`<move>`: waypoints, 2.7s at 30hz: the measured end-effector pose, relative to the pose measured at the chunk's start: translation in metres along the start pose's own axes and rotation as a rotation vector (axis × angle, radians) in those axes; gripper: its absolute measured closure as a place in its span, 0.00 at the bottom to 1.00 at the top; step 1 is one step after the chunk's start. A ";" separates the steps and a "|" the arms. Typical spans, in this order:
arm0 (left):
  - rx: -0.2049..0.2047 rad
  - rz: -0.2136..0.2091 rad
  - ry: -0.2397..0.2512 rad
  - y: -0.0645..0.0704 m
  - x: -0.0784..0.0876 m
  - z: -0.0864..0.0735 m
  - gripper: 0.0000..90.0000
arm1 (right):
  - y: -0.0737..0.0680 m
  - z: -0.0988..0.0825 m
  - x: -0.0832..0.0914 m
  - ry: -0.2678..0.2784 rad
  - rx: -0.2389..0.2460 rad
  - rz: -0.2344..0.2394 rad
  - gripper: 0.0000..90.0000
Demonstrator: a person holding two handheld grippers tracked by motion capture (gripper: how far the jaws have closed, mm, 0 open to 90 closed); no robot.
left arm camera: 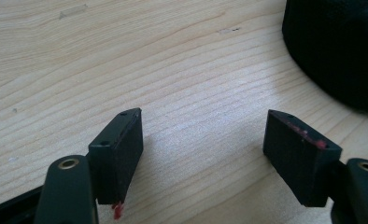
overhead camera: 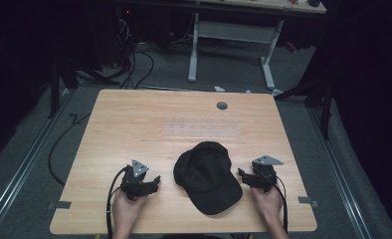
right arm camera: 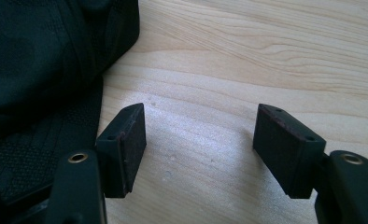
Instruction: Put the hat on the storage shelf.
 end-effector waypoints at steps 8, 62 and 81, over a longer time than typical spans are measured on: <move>0.000 0.000 -0.001 0.000 0.000 0.000 0.32 | 0.000 0.000 0.000 -0.003 0.002 0.001 0.39; -0.001 0.000 -0.002 0.000 0.000 0.000 0.31 | -0.052 0.093 0.022 0.103 0.095 0.251 0.49; -0.001 -0.002 -0.003 0.000 0.000 0.000 0.31 | -0.069 0.113 -0.002 0.023 0.152 0.302 0.56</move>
Point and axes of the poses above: each handheld gripper's, and its own axes: x roughly backward along the jaws, z roughly out of its top, y roughly to its right, the point moved 6 cm from there along -x, roughly forward along the jaws, and after that the axes turned 1 degree about z, right-handed, at the moved point
